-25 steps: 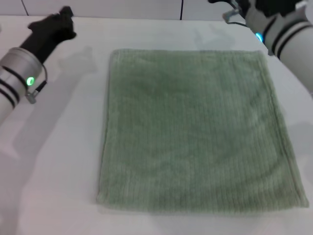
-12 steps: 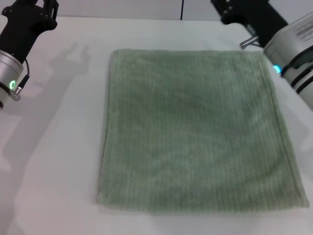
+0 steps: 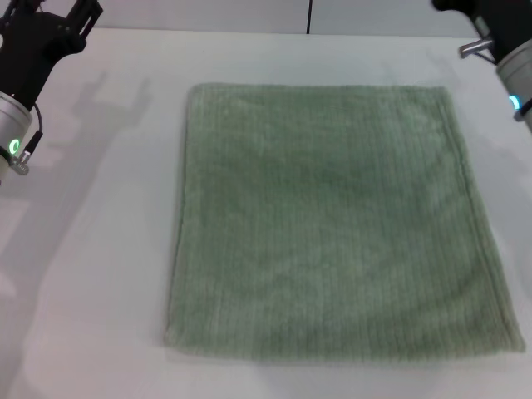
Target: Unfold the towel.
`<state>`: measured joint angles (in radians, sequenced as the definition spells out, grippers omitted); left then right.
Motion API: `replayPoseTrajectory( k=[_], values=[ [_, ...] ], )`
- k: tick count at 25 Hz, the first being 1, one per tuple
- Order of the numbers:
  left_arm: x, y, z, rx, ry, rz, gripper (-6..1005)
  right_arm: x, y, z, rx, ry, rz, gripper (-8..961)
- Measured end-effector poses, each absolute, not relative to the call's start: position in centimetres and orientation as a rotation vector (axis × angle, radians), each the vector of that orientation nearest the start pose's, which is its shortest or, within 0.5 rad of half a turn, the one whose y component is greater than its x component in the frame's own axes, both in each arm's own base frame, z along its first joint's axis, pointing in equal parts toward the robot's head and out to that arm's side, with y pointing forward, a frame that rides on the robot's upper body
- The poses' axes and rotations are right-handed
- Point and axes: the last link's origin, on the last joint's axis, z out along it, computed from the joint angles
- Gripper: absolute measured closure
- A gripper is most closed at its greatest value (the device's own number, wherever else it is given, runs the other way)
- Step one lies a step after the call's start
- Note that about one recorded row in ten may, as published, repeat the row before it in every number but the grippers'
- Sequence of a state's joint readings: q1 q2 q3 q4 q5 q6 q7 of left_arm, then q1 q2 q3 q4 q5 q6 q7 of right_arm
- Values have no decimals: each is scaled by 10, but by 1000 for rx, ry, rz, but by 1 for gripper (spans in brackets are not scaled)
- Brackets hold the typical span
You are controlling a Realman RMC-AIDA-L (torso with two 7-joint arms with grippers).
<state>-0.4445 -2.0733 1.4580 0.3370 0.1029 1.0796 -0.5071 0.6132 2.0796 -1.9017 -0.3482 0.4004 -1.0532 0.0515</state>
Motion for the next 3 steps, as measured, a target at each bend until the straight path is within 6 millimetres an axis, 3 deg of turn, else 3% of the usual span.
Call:
replayPoseTrajectory(
  k=[3],
  values=[
    [-293,370,21,-1616,-571,-961,229,220,410,0,-1647,236,859,193]
  ],
)
